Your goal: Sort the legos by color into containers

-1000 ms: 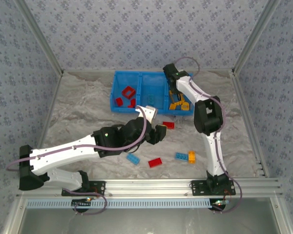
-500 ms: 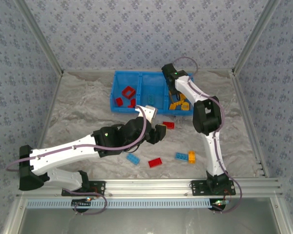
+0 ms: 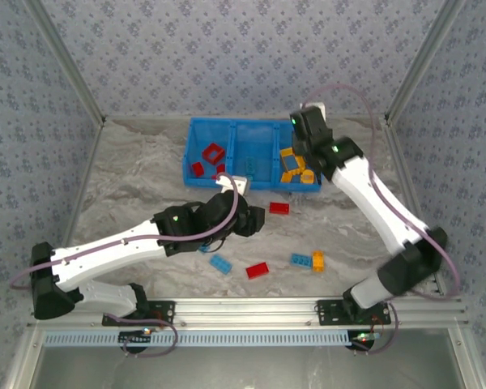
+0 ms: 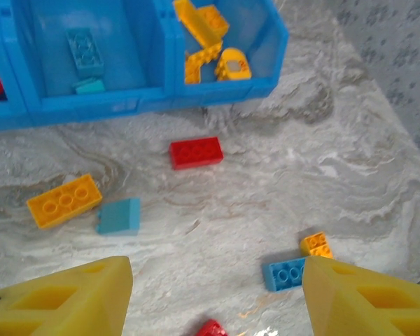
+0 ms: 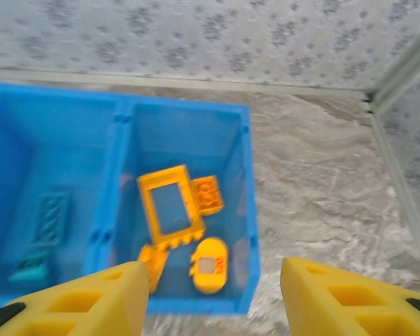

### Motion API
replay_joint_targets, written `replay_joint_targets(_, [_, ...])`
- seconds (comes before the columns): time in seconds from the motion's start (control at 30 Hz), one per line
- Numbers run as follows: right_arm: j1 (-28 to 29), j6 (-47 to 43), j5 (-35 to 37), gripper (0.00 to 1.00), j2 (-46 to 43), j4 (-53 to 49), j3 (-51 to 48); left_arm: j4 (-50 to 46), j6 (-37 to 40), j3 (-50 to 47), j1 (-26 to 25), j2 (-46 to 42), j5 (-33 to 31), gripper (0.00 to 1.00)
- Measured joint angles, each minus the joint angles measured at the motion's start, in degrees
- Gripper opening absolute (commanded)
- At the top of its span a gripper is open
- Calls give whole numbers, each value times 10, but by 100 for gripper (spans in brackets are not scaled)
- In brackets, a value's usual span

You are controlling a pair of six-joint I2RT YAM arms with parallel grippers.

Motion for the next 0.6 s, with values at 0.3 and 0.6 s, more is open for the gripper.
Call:
replay_joint_targets(0.3, [99,62,-233,62,-312,8,-278,-39,108,-44,-13,40,110,70])
replay_joint_targets(0.6, [187,186,-370,73,-464,-58,-329,-53,261,-48,-68,195,139,71])
